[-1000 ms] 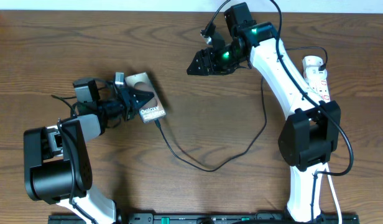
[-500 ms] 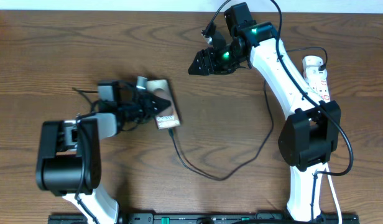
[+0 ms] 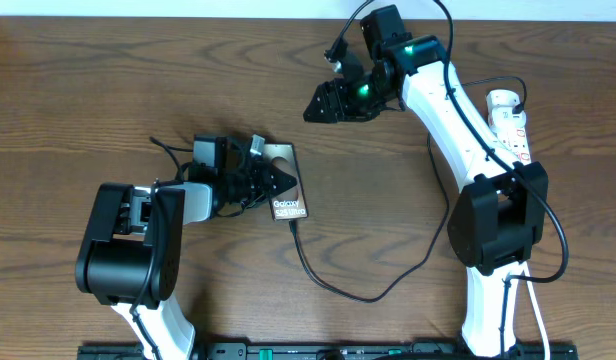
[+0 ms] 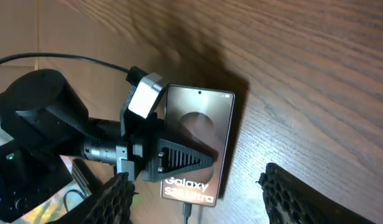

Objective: Plug charger to phone and switch on socket
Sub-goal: 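Lower the phone with the left gripper and lay it flat on the table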

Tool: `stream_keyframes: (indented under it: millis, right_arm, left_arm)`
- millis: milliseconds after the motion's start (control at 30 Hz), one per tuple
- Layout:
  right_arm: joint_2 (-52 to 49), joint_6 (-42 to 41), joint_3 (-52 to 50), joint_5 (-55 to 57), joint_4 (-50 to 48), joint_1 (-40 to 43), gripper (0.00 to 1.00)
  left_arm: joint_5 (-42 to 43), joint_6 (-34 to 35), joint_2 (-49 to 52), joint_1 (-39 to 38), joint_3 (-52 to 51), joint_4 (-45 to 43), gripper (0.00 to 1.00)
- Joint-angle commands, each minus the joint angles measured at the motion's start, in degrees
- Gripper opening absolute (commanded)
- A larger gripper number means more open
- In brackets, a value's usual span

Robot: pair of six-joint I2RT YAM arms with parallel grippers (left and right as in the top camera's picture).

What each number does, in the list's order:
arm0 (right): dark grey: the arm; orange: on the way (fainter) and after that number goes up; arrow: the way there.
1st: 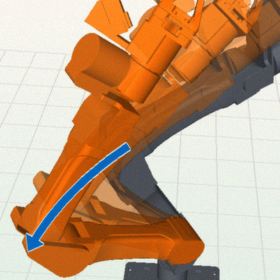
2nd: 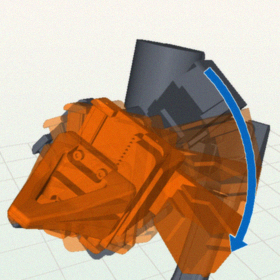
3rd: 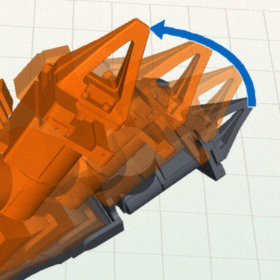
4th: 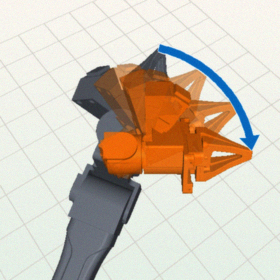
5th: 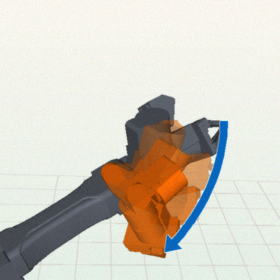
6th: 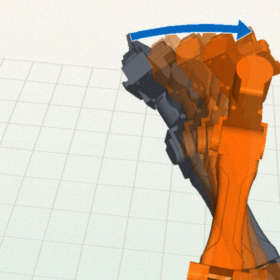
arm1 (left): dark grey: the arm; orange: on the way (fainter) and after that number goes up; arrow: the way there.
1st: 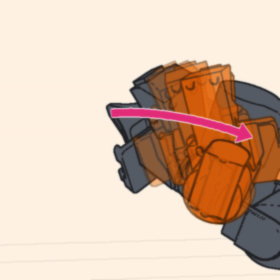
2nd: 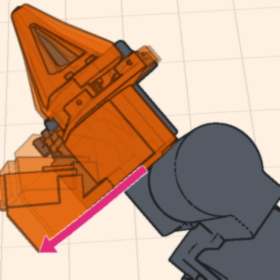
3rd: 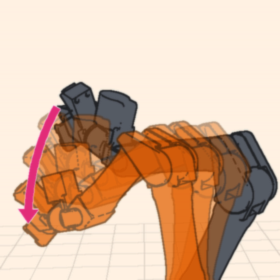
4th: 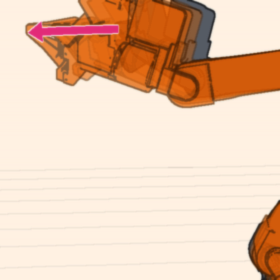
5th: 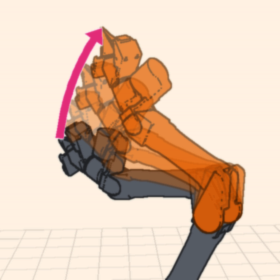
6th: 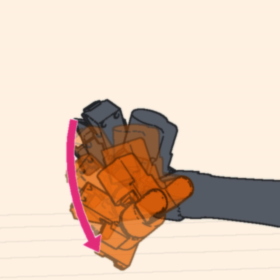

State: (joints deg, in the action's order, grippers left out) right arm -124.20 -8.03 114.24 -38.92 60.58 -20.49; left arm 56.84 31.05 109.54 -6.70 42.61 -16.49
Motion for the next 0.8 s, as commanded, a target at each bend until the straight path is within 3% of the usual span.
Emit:
stream_keyframes:
  millis: [0,167,333,633,767]
  right_arm:
    - [1.5,1.0,0.4,0.0,0.3,-0.6,0.65]
    - [1.5,1.0,0.4,0.0,0.8,-0.6,0.65]
    - [1.5,1.2,0.4,0.0,0.7,-0.6,0.65]
    - [1.5,1.5,0.4,0.0,0.5,-0.6,0.66]
    - [1.5,1.5,0.4,0.0,0.5,-0.6,0.65]
  left_arm:
    - [-0.4,-0.8,0.5,0.1,0.5,-0.2,0.08]
    - [-0.8,-0.8,0.5,0.1,0.5,-0.1,0.08]
    - [-0.8,-0.8,0.5,0.1,0.5,0.0,0.17]
    - [-1.0,-0.7,0.5,0.6,0.5,0.0,0.52]
    - [-2.1,-0.3,0.5,2.5,0.5,0.4,0.59]
